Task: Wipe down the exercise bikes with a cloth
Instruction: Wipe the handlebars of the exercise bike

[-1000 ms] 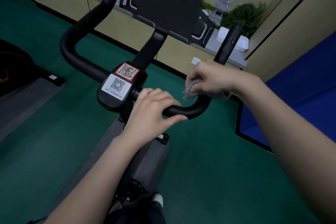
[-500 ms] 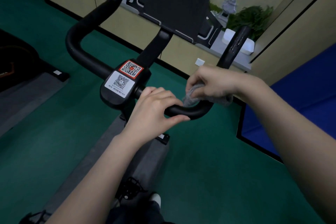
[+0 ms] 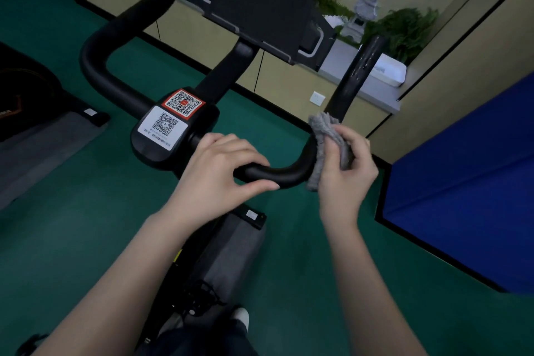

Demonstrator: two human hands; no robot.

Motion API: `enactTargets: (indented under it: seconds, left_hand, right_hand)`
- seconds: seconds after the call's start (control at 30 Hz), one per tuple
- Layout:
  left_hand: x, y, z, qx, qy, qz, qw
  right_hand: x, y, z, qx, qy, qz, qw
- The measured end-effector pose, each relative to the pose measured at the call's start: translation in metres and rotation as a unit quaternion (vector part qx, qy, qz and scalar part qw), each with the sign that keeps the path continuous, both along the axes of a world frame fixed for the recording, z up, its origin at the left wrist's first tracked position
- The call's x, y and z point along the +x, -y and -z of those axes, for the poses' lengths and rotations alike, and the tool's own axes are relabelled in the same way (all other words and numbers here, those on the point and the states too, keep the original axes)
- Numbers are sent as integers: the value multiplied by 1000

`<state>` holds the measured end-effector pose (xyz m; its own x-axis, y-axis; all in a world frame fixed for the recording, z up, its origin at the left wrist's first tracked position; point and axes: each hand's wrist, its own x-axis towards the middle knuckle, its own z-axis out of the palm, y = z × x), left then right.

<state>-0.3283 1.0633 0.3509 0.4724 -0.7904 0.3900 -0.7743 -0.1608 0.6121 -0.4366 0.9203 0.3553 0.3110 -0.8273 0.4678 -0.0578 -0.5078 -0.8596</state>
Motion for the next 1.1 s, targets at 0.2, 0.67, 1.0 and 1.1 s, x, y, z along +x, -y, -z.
enactTargets:
  seconds: [0.2, 0.67, 1.0, 1.1]
  left_hand:
    - [-1, 1, -2, 1, -1, -4, 1000]
    - [-1, 2, -4, 10, -1, -9, 1000]
    - [-2, 1, -4, 16, 6, -7, 1000]
    - [-1, 2, -6, 32, 4, -8, 999]
  right_hand:
    - [1, -11, 14, 113, 99, 96, 984]
    - [16, -8, 21, 437, 211, 72, 871]
    - [-3, -16, 20, 542, 202, -56, 814]
    - [-8, -22, 21, 558, 183, -70, 807]
